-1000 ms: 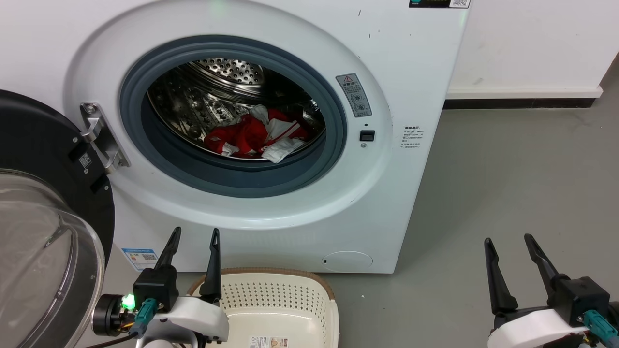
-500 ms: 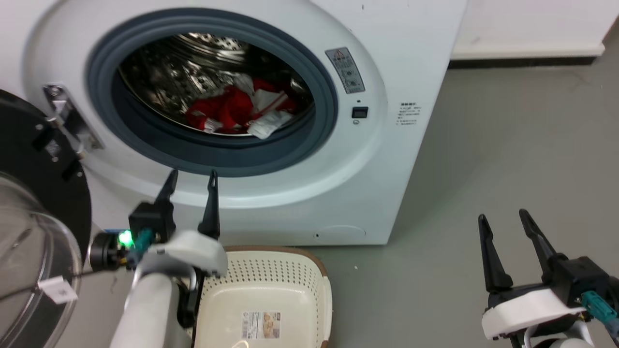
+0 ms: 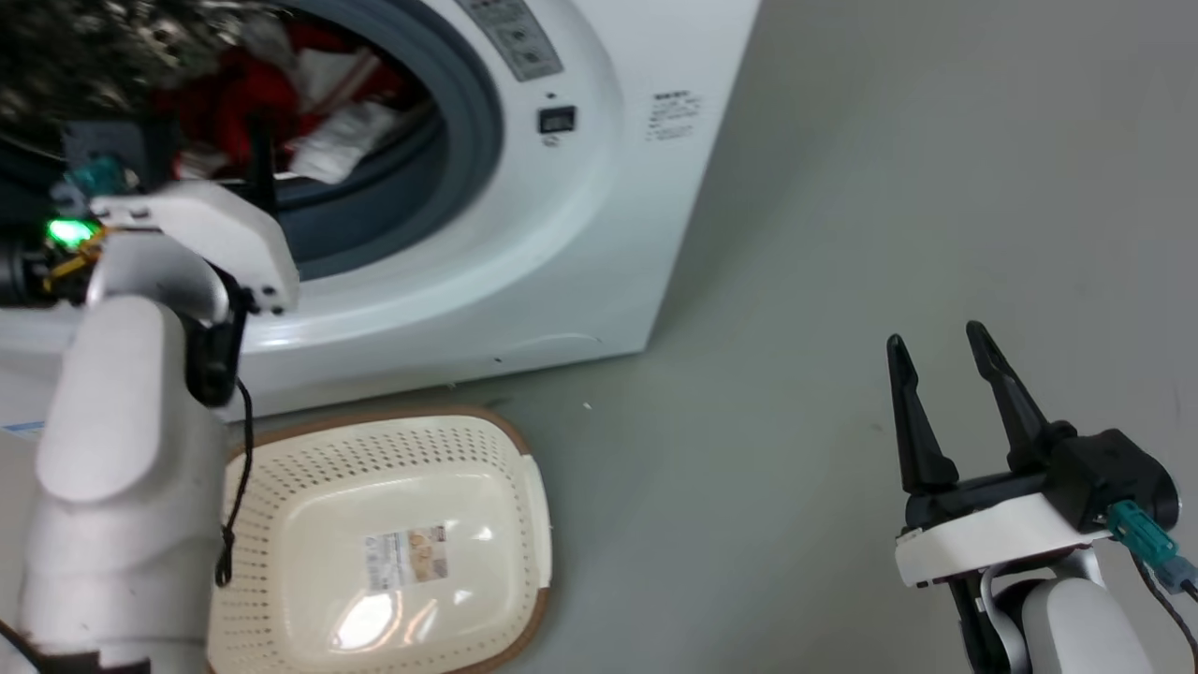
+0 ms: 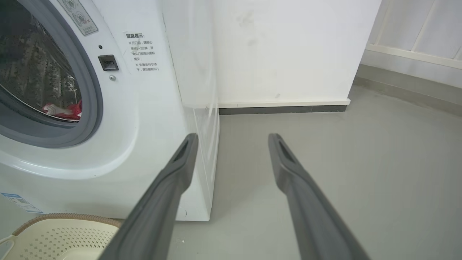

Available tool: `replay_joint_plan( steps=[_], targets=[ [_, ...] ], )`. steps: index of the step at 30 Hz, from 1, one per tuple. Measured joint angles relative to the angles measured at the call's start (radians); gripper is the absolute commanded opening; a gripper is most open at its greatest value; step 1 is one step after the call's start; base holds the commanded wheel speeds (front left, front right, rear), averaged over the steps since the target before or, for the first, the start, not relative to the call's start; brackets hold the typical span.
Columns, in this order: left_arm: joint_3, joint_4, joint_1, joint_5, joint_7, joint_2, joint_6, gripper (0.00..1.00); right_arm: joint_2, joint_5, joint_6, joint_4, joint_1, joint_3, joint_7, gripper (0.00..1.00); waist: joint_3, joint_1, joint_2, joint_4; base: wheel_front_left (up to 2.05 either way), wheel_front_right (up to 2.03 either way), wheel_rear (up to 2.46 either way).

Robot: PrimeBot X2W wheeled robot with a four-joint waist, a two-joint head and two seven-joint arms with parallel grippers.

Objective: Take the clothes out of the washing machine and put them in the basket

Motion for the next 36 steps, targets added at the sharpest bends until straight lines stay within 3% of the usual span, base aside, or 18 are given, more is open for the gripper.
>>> replay_joint_plan(
  steps=[16, 28, 36],
  targets=[
    [0.040, 0.135, -0.295, -0.021, 0.301, 0.232, -0.025, 1.00, -0.001, 0.134, 0.000, 0.091, -0.131, 0.091, -0.046, 1.00, 0.256, 0.0000, 0.0000, -0.205, 0.00, 0.00, 0.00],
    [0.033, 0.129, -0.438, -0.043, 0.587, 0.329, -0.034, 1.00, 0.000, 0.198, 0.000, 0.090, -0.151, 0.130, -0.047, 1.00, 0.361, 0.0000, 0.0000, -0.295, 0.00, 0.00, 0.00],
    [0.028, 0.079, -0.443, -0.056, 0.803, 0.335, -0.002, 1.00, 0.000, 0.212, 0.000, 0.094, -0.164, 0.134, -0.047, 1.00, 0.383, 0.0000, 0.0000, -0.302, 0.00, 0.00, 0.00]
  ],
)
